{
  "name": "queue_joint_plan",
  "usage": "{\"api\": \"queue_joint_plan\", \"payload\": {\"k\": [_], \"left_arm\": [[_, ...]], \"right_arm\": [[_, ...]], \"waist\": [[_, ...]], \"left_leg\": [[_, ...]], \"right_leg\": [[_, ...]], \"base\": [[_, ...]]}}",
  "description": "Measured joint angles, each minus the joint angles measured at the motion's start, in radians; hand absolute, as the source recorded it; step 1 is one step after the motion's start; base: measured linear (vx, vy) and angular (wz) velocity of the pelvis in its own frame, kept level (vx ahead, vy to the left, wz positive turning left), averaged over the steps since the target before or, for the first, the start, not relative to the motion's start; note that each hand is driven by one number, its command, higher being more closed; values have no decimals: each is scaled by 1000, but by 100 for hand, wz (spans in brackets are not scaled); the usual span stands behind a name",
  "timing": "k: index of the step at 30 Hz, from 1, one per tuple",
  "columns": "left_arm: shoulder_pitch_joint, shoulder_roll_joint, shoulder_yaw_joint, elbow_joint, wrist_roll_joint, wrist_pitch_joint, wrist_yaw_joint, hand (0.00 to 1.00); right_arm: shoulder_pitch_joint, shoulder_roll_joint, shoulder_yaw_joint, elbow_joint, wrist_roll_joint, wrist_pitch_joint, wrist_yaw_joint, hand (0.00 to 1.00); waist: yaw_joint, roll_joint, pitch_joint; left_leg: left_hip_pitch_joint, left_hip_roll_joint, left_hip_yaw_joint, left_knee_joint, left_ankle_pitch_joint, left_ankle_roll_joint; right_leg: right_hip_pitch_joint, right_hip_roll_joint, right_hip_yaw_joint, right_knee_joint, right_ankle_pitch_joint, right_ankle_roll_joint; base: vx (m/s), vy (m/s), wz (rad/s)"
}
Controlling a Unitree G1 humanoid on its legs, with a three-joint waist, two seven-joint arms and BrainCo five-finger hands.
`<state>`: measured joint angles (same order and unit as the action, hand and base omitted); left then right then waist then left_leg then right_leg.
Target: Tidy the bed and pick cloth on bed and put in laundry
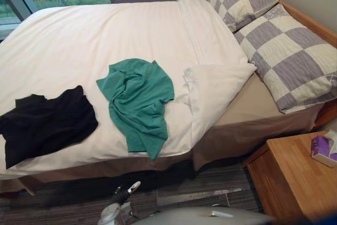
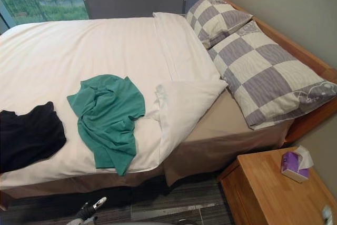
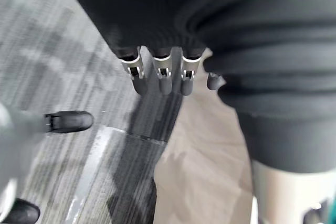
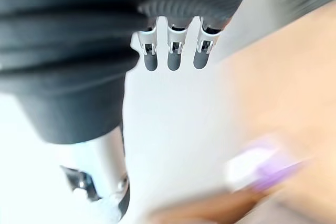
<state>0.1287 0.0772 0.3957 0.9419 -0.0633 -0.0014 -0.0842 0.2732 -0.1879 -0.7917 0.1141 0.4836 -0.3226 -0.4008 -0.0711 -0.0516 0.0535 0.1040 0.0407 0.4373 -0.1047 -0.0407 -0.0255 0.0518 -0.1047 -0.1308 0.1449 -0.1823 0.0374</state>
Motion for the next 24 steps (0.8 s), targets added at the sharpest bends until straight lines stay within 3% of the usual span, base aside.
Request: {"api": "queue_joint_plan", "payload": {"k": [2,4,9,13,14,17,21,24], "left_arm": [[16,0,-46,2,11,10,-2,0],[39,3,-120,11,16,16,4,0],[15,26,-235,25,16,16,42,0],[-50,31,-320,34,14,16,96,0],[-68,31,-325,34,11,16,110,0],[-84,49,-356,30,3,15,129,0],[-126,62,-356,32,-4,23,139,0],[-177,83,-356,31,-6,53,163,0]], "right_arm": [[-62,-61,49,-79,-106,2,0,0],[-129,-100,137,-139,-243,32,44,0],[-293,-109,357,-113,-418,111,133,0],[-470,-187,526,-69,-591,194,131,0],[-537,-202,546,-34,-663,239,120,0],[-662,-228,600,60,-736,315,117,0],[-717,-259,664,86,-747,364,119,0],[-802,-265,711,156,-774,407,117,0]], "waist": [[-3,5,0],[-4,9,-2],[7,12,10],[20,33,82],[34,32,103],[38,33,136],[66,27,152],[76,20,189]], "left_leg": [[-9,3,-8,-1,18,-1],[-21,3,-27,-1,36,-5],[-80,-8,-90,0,61,11],[-164,-6,-146,2,106,29],[-184,-6,-156,6,124,33],[-203,-5,-186,6,143,33],[-260,-8,-204,6,156,38],[-301,-7,-226,1,172,45]], "right_leg": [[-3,5,-5,-6,0,0],[-5,4,-23,-4,2,-1],[-41,1,-26,1,4,-1],[-105,5,-21,1,47,-17],[-115,6,-21,-1,59,-20],[-114,13,-20,-6,86,-19],[-159,12,-17,-7,86,-19],[-191,20,-4,-8,86,-19]], "base": [[9,-47,9],[61,-31,20],[57,-7,35],[-5,44,48],[-13,41,39],[-24,62,41],[-49,48,18],[-111,25,14]]}}
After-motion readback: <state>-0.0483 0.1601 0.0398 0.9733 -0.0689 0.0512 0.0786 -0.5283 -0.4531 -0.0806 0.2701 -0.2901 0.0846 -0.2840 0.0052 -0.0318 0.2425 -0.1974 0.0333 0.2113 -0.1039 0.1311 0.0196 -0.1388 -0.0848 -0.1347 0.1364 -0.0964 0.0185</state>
